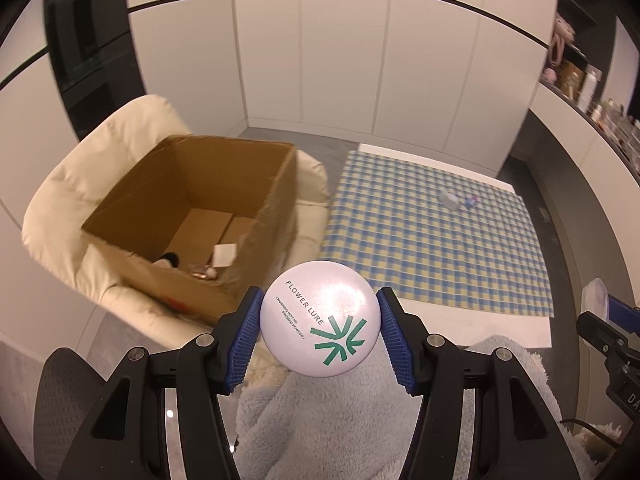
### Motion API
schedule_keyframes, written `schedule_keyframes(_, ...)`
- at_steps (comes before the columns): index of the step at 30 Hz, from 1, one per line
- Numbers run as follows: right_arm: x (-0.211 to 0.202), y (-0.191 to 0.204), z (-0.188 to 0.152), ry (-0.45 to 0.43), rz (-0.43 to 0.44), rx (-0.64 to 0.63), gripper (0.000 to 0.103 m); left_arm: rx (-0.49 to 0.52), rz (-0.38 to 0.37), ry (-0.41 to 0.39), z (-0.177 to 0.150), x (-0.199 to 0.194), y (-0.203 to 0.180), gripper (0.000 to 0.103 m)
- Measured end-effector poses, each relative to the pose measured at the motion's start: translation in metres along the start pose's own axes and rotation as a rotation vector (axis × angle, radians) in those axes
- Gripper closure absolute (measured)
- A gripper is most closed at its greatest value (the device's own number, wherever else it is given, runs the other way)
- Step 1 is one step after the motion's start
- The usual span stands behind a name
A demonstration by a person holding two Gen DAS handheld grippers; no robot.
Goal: Organize objects
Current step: 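Carry the white compact and clear lens case toward the cardboard box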
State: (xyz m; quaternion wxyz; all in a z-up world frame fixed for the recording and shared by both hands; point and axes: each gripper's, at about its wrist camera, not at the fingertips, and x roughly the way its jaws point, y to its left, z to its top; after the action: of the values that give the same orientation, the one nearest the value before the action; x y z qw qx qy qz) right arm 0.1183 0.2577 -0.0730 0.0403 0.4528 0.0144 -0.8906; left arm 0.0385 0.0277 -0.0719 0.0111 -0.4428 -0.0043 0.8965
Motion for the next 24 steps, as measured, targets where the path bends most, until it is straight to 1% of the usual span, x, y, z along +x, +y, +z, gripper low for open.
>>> schedule_keyframes(6, 0.014, 0.029, 0.005, 0.012, 0.056, -0.055, 0.048, -0.048, 0.042, 0.007, -0.007, -0.003, 0.027, 0.045)
schedule_keyframes(12, 0.024, 0.055, 0.008, 0.022, 0.106, -0.111, 0.048, -0.078, 0.068, 0.015, -0.010, -0.001, 0.042, 0.045)
schedule_keyframes(17, 0.032, 0.066, 0.013, 0.035, 0.126, -0.128, 0.048, -0.096, 0.082, 0.027, -0.011, 0.002, 0.050, 0.045)
schedule_keyframes(24, 0.039, 0.084, 0.019, 0.036, 0.164, -0.166, 0.048, -0.140, 0.122, 0.036, -0.018, -0.001, 0.072, 0.045)
